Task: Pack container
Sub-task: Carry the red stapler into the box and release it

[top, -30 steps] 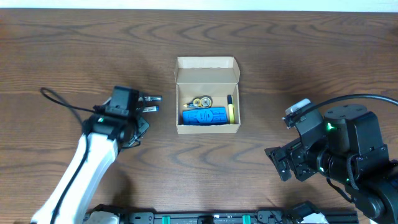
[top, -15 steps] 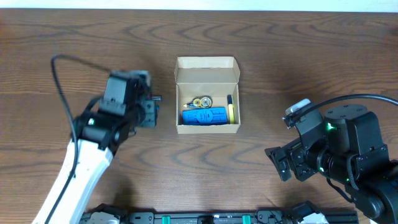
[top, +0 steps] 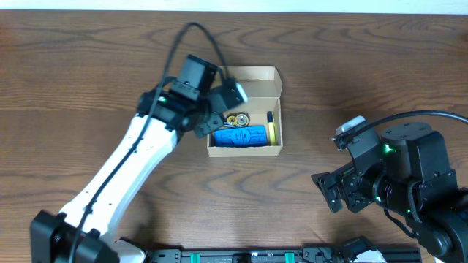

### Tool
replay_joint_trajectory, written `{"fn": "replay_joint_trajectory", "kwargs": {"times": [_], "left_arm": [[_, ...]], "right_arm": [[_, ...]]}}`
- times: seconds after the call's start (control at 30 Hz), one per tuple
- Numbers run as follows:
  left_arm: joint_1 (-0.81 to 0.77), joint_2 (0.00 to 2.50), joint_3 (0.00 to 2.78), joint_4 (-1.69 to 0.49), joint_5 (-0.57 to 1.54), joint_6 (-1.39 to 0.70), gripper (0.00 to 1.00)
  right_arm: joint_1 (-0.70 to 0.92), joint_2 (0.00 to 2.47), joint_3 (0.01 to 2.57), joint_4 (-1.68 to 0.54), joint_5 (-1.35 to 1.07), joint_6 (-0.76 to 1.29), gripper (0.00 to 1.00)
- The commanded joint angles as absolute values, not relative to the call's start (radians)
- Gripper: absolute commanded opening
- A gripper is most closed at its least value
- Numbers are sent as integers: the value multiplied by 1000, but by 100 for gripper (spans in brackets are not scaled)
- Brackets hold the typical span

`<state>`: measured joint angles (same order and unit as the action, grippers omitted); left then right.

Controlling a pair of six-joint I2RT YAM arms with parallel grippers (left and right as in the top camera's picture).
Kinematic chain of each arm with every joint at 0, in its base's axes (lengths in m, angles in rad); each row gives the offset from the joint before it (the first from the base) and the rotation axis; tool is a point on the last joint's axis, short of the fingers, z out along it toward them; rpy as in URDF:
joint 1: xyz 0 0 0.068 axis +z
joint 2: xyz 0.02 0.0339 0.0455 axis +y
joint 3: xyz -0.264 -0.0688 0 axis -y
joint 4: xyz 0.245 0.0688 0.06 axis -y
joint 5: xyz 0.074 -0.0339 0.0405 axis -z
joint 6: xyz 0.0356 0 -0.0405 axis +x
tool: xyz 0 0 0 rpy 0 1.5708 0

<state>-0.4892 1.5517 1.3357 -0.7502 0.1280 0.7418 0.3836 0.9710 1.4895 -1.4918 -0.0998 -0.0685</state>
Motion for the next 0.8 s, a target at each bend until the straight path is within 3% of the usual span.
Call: {"fn": "replay_joint_trajectory", "kwargs": {"times": [0.0,0.27,0.77], "left_arm": [[-516,1593,1360,-721,131,1057,6],[-549,1701,1360,-660,117,1188,6],[-550,1888,1360,-550,43,1190,6]], "right_arm": [[374,969,1492,-1493,-97,-57,99],[374,969,1492,-1493,-97,-57,99],[374,969,1492,-1493,-97,-57,99]]}}
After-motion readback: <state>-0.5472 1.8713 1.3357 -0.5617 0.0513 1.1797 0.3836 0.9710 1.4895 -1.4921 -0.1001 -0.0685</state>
